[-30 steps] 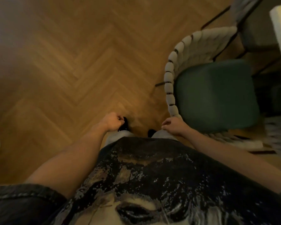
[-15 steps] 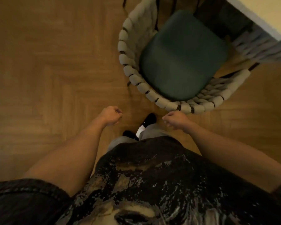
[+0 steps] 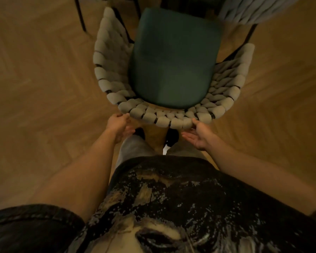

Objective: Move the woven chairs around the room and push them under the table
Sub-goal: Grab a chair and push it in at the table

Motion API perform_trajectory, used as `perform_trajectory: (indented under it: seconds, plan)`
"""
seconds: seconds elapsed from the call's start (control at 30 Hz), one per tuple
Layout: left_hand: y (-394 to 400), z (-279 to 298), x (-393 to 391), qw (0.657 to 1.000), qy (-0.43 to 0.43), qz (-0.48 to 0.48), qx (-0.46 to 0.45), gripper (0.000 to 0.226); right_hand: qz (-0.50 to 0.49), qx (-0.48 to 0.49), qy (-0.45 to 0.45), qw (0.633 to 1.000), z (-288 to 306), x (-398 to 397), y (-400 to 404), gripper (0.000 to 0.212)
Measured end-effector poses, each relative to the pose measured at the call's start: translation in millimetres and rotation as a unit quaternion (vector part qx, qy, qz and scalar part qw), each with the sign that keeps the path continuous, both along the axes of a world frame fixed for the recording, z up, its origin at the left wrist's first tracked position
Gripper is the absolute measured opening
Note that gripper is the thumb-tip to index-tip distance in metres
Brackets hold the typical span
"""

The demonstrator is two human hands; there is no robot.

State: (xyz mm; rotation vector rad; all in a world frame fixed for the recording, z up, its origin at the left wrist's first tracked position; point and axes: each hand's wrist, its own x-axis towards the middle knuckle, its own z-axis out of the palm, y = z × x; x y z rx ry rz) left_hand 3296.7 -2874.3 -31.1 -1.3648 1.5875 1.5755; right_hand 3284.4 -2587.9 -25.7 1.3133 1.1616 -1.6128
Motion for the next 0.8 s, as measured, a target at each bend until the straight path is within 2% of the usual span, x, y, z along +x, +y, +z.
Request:
perform_trajectory:
  seconds: [0.2,0.43,0.57,0.8]
  plan:
    - [-13,2,-30,0.991,0.031,0.107,0.080,0.046,-0.140,0.023,0.011,0.990,-9,-5,-10,0.050]
    - [-19,-1,-45,0.985,0.058,0.144,0.076,0.033,-0.140,0.057,0.035,0.988,-7,-19,-25,0.043]
    - [-28,-4,-58,0.985,0.055,0.145,0.078,0.054,-0.138,0.059,0.029,0.988,-6,-30,-32,0.044]
    - [-30,-7,-76,0.984,0.061,0.145,0.083,0.048,-0.123,0.064,0.024,0.990,-9,-53,-31,0.045]
